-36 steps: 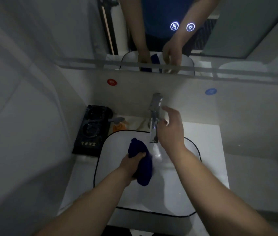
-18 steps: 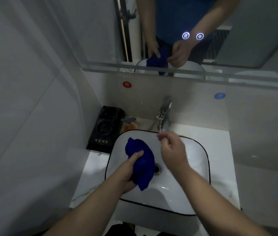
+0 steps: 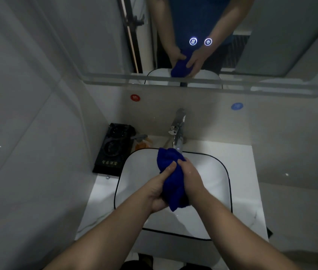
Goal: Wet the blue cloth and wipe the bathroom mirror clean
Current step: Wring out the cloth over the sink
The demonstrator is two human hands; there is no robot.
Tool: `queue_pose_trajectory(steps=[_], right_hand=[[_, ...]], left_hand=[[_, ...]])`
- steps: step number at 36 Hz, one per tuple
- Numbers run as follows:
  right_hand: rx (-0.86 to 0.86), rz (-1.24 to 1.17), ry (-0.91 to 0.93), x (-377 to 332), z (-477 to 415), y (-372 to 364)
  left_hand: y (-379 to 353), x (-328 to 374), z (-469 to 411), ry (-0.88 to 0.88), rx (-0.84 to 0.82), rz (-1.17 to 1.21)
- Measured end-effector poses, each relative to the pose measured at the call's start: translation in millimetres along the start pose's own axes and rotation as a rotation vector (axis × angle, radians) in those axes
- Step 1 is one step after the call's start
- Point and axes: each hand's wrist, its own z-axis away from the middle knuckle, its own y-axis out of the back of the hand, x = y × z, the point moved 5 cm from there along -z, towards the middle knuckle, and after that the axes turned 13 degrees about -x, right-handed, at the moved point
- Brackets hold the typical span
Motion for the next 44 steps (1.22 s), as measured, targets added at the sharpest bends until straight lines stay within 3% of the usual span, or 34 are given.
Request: queue_pose_trajectory(steps=[5,13,19,23,28,32,38,42,44], right_hand=[[-0.107,0.218,-0.018,-4.5,5.4,-3.3],[-0.245,0.372,-0.259,-26.8,-2.2,-4.9],[-0.306,0.550,-0.191,-40.5,-13.5,-4.5],[-0.411,0.529,-0.205,-49.2,-18.5,-8.8],[-0.577,0.437,-0.181,-55.0,-10.4,-12.1],[-0.532,0.396,-0.124,-56.5,-5.6,-7.3],[-0.287,0.201,-0.097,-44.6,-8.8,18.0],[-0.238,0.182,-0.104,-42.2,-10.9,31.2],[-0.242,0.195,-0.126,-40.9,-11.3,35.4]], left_hand=[[6.0,-6.0,8.5,0.120,-0.006,0.013],[13.8,2.5,10.7,0.137,-0.039,-0.219],[4.3,9.1,1.0,0.109,-0.073,-0.416],[-0.2,10.9,-1.1,0.114,-0.102,-0.401],[-10.0,0.0,3.6,0.214,-0.202,-0.187],[-14.7,-9.2,3.1,0.262,-0.254,-0.154],[-24.9,-13.7,-3.6,0.270,-0.209,-0.182],[-33.5,-23.7,-5.7,0.144,-0.025,-0.151],[-41.2,-31.2,-2.6,0.068,-0.039,-0.115]])
